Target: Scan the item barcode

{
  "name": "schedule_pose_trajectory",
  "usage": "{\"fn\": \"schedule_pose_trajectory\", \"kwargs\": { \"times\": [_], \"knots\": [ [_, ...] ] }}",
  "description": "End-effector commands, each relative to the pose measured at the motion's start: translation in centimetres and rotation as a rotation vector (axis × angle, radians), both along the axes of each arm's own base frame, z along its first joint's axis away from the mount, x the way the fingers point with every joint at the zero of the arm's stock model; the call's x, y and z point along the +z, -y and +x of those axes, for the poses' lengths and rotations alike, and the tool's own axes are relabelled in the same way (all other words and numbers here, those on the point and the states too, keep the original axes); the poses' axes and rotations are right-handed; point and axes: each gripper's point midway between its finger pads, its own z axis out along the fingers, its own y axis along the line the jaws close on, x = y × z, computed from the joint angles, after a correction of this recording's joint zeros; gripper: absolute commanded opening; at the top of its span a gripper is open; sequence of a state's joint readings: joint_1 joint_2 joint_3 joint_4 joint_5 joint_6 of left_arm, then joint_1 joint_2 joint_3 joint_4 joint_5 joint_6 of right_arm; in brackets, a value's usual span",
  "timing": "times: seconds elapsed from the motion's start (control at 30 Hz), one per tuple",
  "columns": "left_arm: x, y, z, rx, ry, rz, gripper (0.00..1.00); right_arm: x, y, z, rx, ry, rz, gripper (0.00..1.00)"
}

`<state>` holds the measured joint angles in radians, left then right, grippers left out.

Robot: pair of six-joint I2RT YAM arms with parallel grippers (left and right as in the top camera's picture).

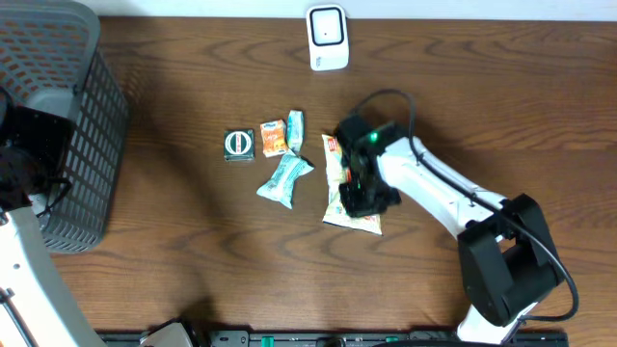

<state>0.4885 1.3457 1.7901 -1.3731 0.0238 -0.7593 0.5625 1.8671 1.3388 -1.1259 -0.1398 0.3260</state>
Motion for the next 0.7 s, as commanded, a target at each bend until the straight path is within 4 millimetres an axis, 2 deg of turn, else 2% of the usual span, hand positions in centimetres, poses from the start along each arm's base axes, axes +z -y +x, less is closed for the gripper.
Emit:
{"fn": "schedule_pose_trajectory", "kwargs": {
  "times": [0.0, 0.13, 0.23, 0.33, 0.5, 0.67],
  "knots": [
    [0.0, -0.2, -0.1, 0.008, -0.002, 0.003, 0.98, 3.5, 0.0, 4.2, -0.022, 0.153, -0.023, 0.12],
    [0.0, -0.2, -0.1, 0.008, -0.002, 0.003, 0.98, 4.3, 0.3, 7.1, -0.028, 0.283, -0.063, 0.27],
    [0.0, -0.2, -0.1, 0.008, -0.002, 0.003, 0.98, 4.1, 0.5, 8.9, -0.039, 0.364, -0.087, 0.27],
    [0.0, -0.2, -0.1, 0.008, -0.002, 0.003, 0.98, 3.7, 0.1, 10.1, -0.065, 0.405, -0.063, 0.22],
    [0.0, -0.2, -0.1, 0.008, -0.002, 0.003, 0.98, 2.5, 0.3, 10.8, -0.094, 0.399, -0.064, 0.17],
    [0.0, -0.2, -0.1, 0.008, -0.002, 0.003, 0.98, -0.3, -0.5, 10.7, -0.085, 0.345, -0.056, 0.16]
  ]
}}
